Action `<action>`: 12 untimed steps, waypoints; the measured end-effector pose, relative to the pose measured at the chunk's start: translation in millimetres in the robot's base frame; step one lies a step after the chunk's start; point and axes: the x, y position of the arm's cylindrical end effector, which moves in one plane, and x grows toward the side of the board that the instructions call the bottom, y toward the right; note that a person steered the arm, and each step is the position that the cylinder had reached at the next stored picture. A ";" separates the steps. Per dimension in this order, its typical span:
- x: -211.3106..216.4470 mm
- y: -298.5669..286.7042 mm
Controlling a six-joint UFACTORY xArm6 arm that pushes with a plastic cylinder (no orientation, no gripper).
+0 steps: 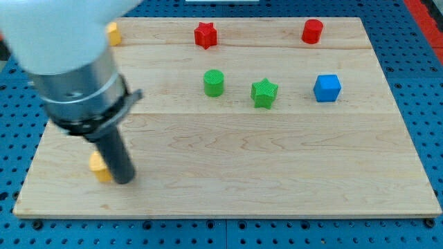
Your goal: Move the green star close to the blue cube
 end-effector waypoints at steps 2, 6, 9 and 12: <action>-24.0 65.1; -153.4 239.9; -177.8 252.6; -192.3 200.7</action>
